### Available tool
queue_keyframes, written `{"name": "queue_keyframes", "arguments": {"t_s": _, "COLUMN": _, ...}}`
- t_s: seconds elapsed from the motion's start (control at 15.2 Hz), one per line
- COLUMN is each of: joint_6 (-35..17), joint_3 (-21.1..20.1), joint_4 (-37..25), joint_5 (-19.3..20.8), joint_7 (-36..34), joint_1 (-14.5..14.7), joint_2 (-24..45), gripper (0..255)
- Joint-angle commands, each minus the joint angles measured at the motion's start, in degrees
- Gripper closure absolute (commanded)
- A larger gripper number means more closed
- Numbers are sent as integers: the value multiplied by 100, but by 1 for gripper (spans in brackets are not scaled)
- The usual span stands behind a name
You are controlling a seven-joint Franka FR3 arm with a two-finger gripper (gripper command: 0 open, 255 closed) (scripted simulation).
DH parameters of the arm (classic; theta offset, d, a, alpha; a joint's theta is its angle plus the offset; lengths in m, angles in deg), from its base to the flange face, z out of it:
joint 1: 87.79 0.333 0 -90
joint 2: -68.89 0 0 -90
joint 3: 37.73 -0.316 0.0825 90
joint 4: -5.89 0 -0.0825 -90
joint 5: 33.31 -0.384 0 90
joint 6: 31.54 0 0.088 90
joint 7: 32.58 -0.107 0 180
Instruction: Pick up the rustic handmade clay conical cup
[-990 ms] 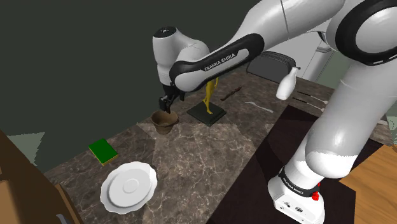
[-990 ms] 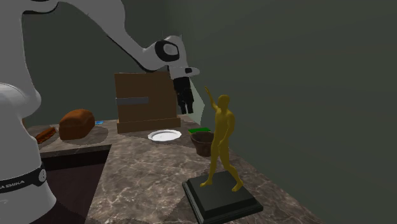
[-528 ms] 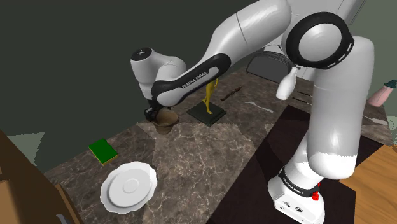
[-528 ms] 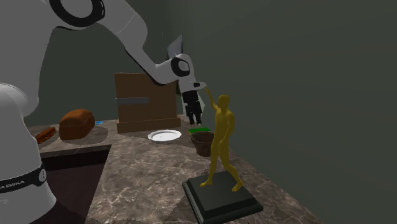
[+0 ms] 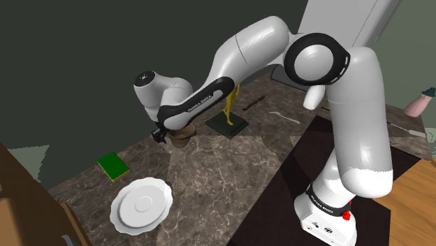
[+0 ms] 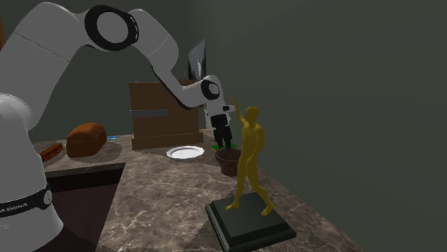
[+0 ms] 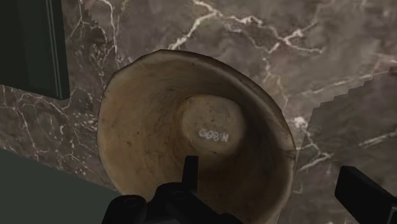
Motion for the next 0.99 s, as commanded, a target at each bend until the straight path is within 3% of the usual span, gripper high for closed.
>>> {"name": "queue_keyframes", "arguments": {"t_s": 0.0, "joint_6": -98, "joint_3": 31, "joint_4": -5, "joint_5": 56, "joint_7": -57, "joint_1": 17, "joint_2": 111, "gripper": 0}}
{"name": "queue_keyframes", "arguments": {"t_s": 0.2, "joint_6": -170, "joint_3": 53, "joint_4": 0, "joint_5": 95, "joint_7": -101, "joint_1": 29, "joint_2": 187, "gripper": 0}}
{"name": "queue_keyframes", "arguments": {"t_s": 0.26, "joint_6": -173, "joint_3": 54, "joint_4": -2, "joint_5": 97, "joint_7": -104, "joint_1": 31, "joint_2": 193, "gripper": 255}}
{"name": "queue_keyframes", "arguments": {"t_s": 0.92, "joint_6": -125, "joint_3": 39, "joint_4": -2, "joint_5": 70, "joint_7": -73, "joint_1": 21, "joint_2": 139, "gripper": 255}}
